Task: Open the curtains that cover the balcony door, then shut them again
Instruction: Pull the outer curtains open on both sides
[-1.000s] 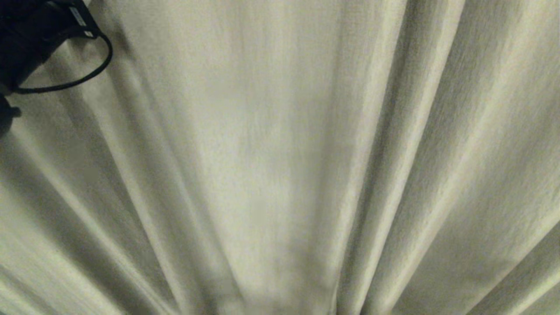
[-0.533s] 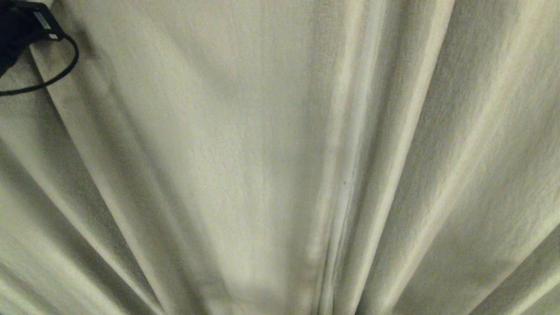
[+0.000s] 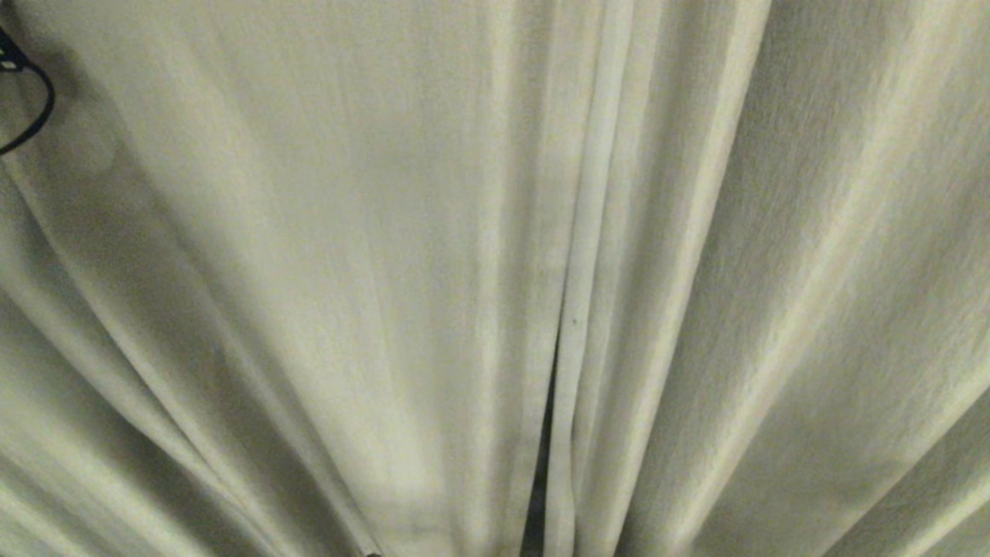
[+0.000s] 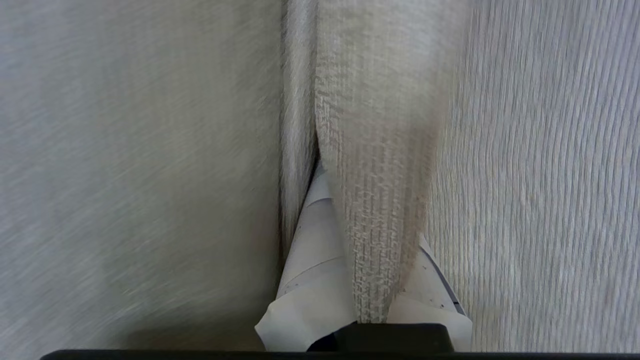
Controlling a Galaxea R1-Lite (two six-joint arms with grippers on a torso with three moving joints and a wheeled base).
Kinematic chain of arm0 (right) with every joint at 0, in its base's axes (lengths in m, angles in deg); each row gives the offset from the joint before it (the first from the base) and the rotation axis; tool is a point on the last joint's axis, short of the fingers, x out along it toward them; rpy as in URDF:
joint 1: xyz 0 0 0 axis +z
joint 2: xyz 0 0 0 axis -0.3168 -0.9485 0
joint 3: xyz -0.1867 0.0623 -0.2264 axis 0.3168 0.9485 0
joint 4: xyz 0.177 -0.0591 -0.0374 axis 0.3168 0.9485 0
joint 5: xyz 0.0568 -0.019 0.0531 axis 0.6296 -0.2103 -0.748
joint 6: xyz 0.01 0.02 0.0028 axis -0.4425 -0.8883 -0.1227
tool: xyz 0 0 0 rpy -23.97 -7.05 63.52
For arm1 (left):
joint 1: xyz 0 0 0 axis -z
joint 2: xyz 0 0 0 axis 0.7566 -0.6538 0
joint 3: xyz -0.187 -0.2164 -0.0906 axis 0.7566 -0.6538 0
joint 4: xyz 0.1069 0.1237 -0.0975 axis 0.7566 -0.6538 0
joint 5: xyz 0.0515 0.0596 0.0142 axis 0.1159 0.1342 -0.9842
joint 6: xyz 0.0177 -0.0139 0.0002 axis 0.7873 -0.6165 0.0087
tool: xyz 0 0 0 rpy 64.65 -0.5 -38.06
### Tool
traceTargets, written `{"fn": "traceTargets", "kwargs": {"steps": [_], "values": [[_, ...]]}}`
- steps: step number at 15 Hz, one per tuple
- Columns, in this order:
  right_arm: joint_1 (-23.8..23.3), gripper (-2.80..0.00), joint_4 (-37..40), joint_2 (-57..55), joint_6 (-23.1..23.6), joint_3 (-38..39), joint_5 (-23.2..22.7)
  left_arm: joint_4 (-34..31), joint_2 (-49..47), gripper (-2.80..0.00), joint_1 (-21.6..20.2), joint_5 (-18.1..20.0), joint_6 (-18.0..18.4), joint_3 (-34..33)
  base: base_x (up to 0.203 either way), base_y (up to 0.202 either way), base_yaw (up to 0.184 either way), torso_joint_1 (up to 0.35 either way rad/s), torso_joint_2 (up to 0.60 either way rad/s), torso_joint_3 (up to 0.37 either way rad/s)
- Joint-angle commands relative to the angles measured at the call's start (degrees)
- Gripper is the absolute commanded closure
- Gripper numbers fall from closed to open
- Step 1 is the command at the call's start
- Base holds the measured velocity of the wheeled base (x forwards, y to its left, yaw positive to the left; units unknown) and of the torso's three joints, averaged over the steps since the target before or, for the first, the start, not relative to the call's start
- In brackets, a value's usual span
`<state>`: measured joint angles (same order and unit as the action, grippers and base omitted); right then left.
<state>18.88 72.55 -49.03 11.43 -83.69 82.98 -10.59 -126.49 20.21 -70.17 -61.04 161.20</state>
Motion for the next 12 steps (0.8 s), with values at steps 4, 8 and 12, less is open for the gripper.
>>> {"fn": "traceTargets", "kwargs": {"steps": [4, 8, 12], "values": [[0.0, 0.0, -0.1, 0.0, 0.0, 0.0, 0.1, 2.6, -5.0, 0.0, -5.4, 0.7, -2.2, 1.3, 0.0, 0.0, 0.0, 0.0, 0.0, 0.0], [0.0, 0.0, -0.1, 0.0, 0.0, 0.0, 0.1, 2.8, -8.3, 0.0, -9.1, 2.5, -3.3, 3.7, 0.0, 0.0, 0.0, 0.0, 0.0, 0.0], [0.0, 0.0, -0.1, 0.0, 0.0, 0.0, 0.1, 3.8, -9.8, 0.0, -10.2, 2.9, -4.4, 4.1, 0.0, 0.0, 0.0, 0.0, 0.0, 0.0]]}}
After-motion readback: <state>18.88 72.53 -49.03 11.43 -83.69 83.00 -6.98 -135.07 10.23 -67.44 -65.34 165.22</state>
